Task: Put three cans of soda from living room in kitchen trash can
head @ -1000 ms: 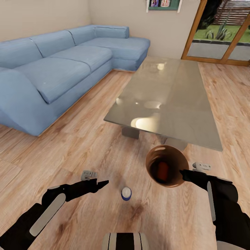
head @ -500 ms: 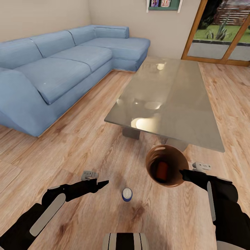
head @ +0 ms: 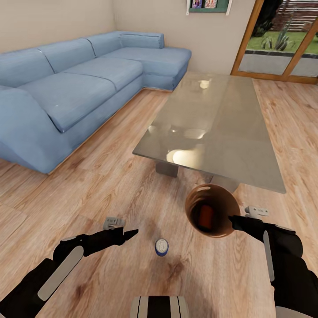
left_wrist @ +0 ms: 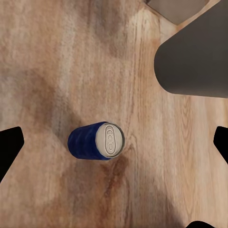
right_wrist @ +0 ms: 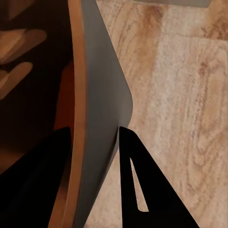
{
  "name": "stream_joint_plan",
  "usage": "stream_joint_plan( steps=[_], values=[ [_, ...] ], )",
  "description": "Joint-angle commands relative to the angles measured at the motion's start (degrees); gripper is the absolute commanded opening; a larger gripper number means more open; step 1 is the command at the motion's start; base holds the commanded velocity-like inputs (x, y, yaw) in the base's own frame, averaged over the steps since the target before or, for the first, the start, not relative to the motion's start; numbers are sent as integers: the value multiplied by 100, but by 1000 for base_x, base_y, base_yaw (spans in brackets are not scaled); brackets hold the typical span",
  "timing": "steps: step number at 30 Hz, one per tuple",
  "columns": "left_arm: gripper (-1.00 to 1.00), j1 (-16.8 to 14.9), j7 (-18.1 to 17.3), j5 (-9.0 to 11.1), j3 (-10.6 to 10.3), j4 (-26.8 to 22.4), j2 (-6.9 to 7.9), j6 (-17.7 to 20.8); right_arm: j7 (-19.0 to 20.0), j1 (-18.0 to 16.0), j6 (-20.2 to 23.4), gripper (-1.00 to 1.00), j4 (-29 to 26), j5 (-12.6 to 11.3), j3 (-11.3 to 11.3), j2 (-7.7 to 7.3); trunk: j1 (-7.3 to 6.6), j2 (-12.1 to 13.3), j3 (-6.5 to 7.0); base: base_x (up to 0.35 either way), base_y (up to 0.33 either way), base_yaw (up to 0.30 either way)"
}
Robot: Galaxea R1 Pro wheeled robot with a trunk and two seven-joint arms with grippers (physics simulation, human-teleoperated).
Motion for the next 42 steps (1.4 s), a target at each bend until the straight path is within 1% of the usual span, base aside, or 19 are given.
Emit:
stream_joint_plan(
  steps=[1, 18, 42],
  values=[
    [100, 0, -1, 0, 0, 0, 0, -1, 8, -2, 13, -100, -3, -101, 1, -1, -1, 0, -6, 0, 0, 0],
    [100, 0, -1, 0, 0, 0, 0, -4, 8, -2, 10, -100, -3, -101, -33, -8, -1, 0, -157, 0, 0, 0],
    [100, 0, 2, 0, 0, 17, -6, -29, 8, -2, 11, -100, -3, -101, -4, 1, -1, 0, -379, 0, 0, 0]
  ],
)
